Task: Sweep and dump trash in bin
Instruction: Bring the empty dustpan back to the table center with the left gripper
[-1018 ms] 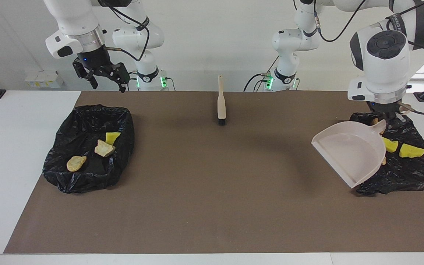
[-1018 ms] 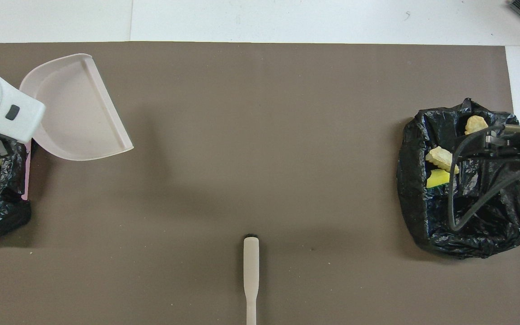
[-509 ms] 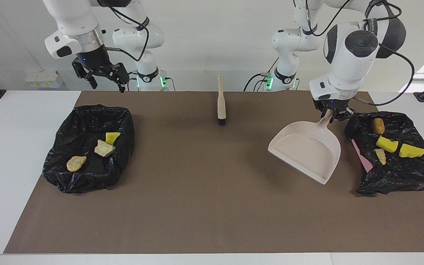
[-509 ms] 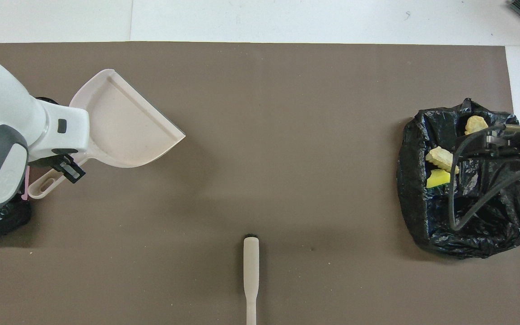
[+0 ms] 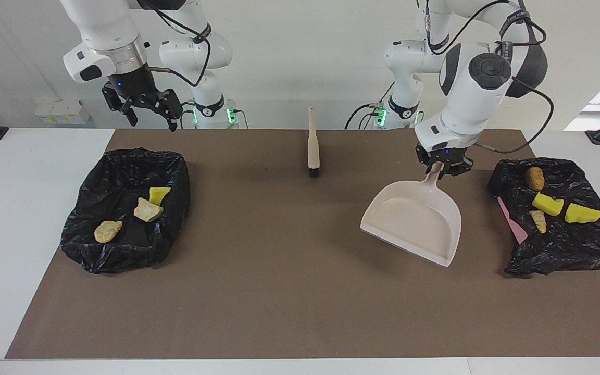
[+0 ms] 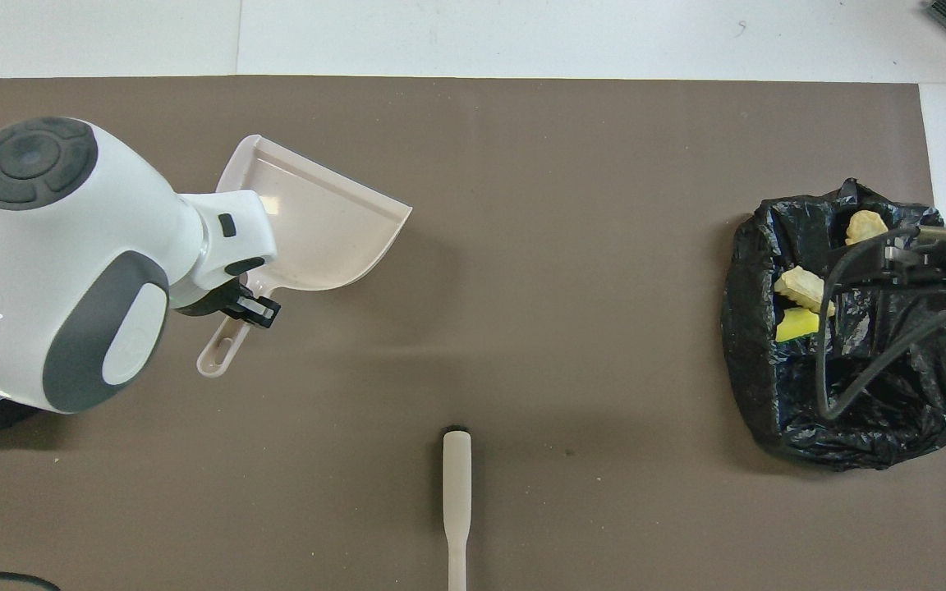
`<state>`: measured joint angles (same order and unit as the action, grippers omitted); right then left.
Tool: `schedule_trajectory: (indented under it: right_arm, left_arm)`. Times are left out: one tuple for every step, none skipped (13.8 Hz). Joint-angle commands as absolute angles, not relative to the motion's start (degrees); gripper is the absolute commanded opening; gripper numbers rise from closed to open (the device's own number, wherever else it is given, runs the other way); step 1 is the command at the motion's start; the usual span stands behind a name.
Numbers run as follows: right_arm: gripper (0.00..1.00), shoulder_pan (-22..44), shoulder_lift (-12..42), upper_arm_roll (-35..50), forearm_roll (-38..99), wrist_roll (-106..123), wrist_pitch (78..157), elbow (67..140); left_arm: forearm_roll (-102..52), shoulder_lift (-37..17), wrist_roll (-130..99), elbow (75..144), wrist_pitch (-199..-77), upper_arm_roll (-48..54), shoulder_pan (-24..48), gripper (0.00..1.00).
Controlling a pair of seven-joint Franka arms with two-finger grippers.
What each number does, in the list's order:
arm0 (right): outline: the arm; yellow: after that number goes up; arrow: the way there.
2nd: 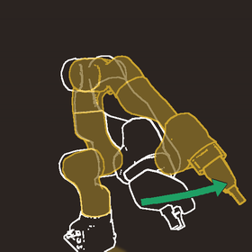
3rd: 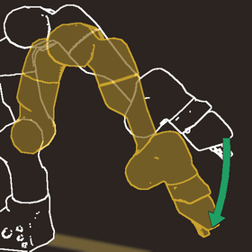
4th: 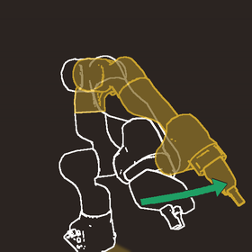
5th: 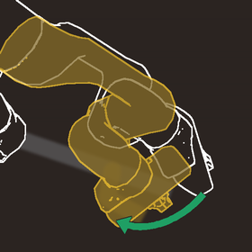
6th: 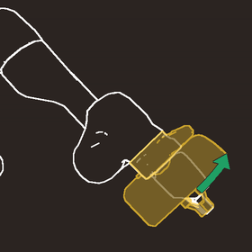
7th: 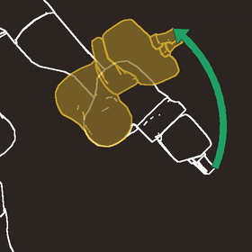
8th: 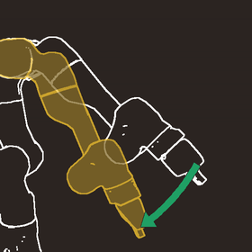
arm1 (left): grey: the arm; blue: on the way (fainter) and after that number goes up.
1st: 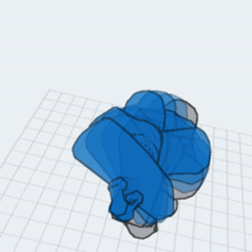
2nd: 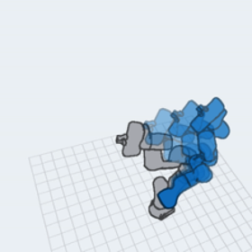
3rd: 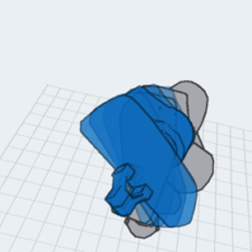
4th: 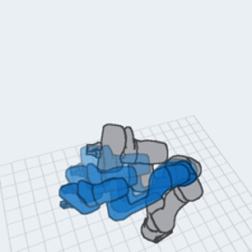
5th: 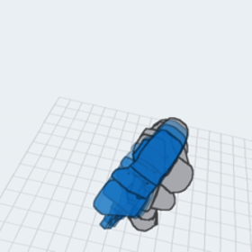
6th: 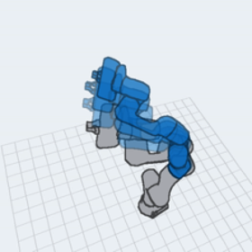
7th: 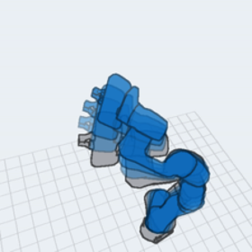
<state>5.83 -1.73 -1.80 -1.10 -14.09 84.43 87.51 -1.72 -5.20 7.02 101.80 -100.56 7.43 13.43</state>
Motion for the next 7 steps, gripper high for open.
schedule_trajectory:
  right_arm:
    - [1.0,5.63,-1.67,-2.02,-0.88,-12.83,83.32,87.19]
    - [1.0,5.63,-1.67,-2.02,-0.88,-12.83,83.32,87.19]
    - [1.0,5.63,-1.67,-2.02,-0.88,-12.75,83.32,87.19]
    - [1.0,5.63,-1.67,-2.02,-0.88,-12.83,83.23,87.19]
    - [1.0,5.63,-1.67,-2.02,-0.88,-12.75,83.32,87.19]
    - [1.0,5.63,-1.67,-2.02,-0.88,-12.66,83.32,87.19]
    - [1.0,5.63,-1.67,-2.02,-0.88,-12.57,83.23,87.19]
  left_arm:
    - [-3.6,-8.16,-1.2,102.04,-104.31,6.42,18.79,0.0]
    - [-3.86,-9.48,-4.45,102.04,-105.89,6.42,20.2,0.0]
    - [-3.95,-10.62,-7.7,102.13,-107.47,6.42,21.78,0.0]
    - [-4.3,-11.85,-10.17,102.13,-108.88,6.42,23.1,0.0]
    - [-4.92,-13.08,-12.63,102.22,-110.55,6.42,24.59,0.0]
    - [-5.1,-13.79,-14.74,102.74,-112.83,6.42,26.09,0.0]
    - [-5.18,-14.67,-16.33,102.83,-114.16,6.5,27.06,0.0]
